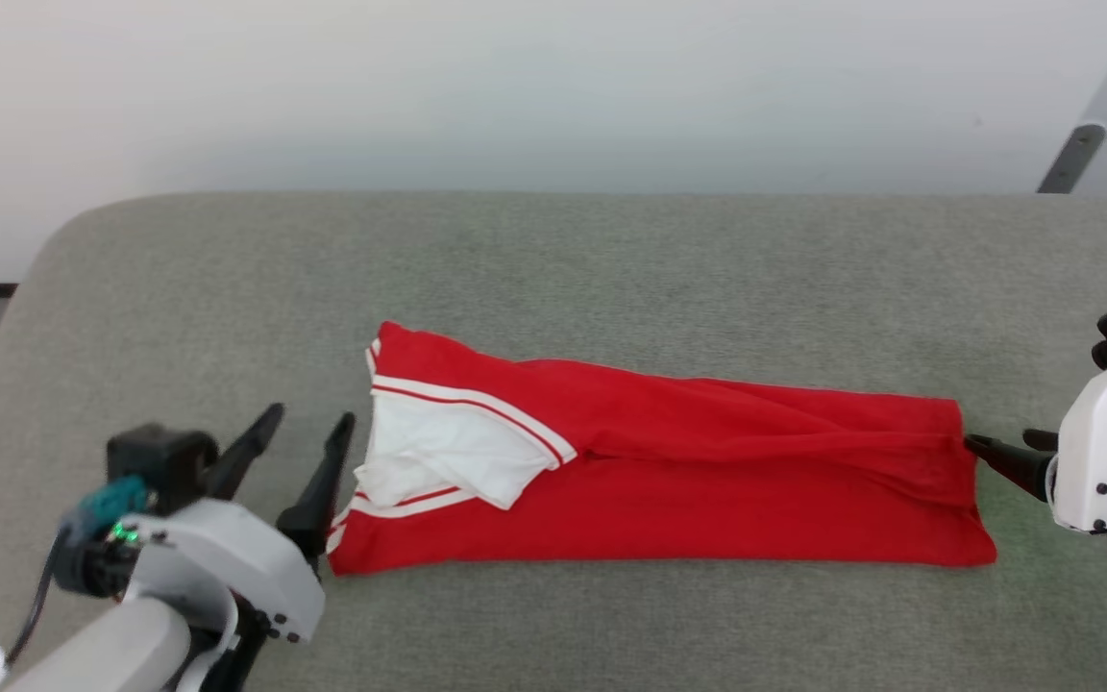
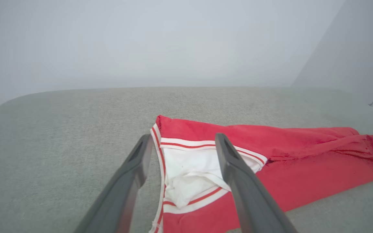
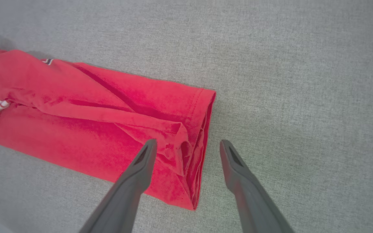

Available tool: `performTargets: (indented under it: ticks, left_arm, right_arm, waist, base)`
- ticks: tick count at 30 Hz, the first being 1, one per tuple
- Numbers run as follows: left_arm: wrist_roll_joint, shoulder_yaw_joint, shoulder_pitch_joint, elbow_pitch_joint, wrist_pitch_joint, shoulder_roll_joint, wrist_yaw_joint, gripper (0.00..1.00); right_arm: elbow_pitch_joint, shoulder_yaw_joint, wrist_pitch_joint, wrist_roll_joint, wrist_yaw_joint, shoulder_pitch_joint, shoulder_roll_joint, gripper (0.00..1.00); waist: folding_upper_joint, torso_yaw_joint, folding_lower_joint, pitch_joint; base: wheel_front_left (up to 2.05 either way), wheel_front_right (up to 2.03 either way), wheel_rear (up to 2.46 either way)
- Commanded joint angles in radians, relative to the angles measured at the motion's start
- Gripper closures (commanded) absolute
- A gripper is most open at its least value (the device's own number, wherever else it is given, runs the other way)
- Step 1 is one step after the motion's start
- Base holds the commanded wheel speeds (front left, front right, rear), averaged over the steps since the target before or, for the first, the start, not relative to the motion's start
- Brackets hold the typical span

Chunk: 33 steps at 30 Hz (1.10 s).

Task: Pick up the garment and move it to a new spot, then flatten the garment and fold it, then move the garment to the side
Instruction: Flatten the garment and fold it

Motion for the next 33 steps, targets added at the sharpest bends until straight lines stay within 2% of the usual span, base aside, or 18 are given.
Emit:
performTargets:
  ticks: [1, 7, 11, 19, 20, 24, 25, 26, 33]
  left_arm:
    - [0.025, 0.01, 0.028, 0.007, -0.053, -0.006, 0.013, 0.0]
    - [0.091, 0.088, 0.09, 0.015, -0.131, -0.067, 0.028, 0.0]
    - [0.182, 0.227, 0.147, 0.0, -0.133, -0.149, 0.014, 0.0]
    - [0.358, 0.468, 0.273, 0.025, -0.132, -0.322, -0.092, 0.0]
    - [0.389, 0.509, 0.289, 0.035, -0.132, -0.362, -0.124, 0.0]
    - [0.444, 0.577, 0.301, 0.054, -0.132, -0.427, -0.181, 0.0]
    - [0.453, 0.594, 0.304, 0.059, -0.132, -0.444, -0.193, 0.0]
    - [0.465, 0.608, 0.307, 0.063, -0.132, -0.457, -0.205, 0.0]
    - [0.538, 0.711, 0.321, 0.082, -0.132, -0.532, -0.268, 0.0]
  right_arm:
    - [0.013, -0.018, 0.009, -0.011, -0.001, 0.015, 0.009, 0.0]
    - [0.065, -0.086, 0.047, -0.049, -0.001, 0.015, 0.032, 0.0]
    - [0.098, -0.124, 0.07, -0.076, -0.001, 0.009, 0.049, 0.0]
    - [0.166, -0.178, 0.098, -0.135, -0.001, -0.002, 0.097, 0.0]
    - [0.187, -0.185, 0.096, -0.157, -0.001, -0.002, 0.111, 0.0]
    - [0.227, -0.191, 0.112, -0.181, -0.001, 0.003, 0.14, 0.0]
    - [0.234, -0.191, 0.118, -0.182, -0.001, 0.006, 0.148, 0.56]
    - [0.237, -0.188, 0.128, -0.183, -0.001, 0.009, 0.153, 1.0]
    - [0.211, -0.211, 0.174, -0.164, -0.001, 0.006, 0.147, 1.0]
  waist:
    - [0.0, 0.019, 0.0, 0.0]
    - [0.0, 0.066, 0.0, 0.022]
    - [0.0, 0.1, 0.0, 0.045]
    - [0.0, 0.151, 0.0, 0.085]
    - [0.0, 0.16, 0.0, 0.094]
    - [0.0, 0.175, 0.0, 0.111]
    - [0.0, 0.178, 0.0, 0.114]
    - [0.0, 0.18, 0.0, 0.118]
    - [0.0, 0.176, 0.0, 0.132]
  base:
    - [0.0, 0.0, 0.0]
    - [0.0, 0.0, 0.0]
    - [0.0, 0.0, 0.0]
    - [0.0, 0.0, 0.0]
    - [0.0, 0.0, 0.0]
    - [0.0, 0.0, 0.0]
    - [0.0, 0.0, 0.0]
    - [0.0, 0.0, 0.0]
    - [0.0, 0.0, 0.0]
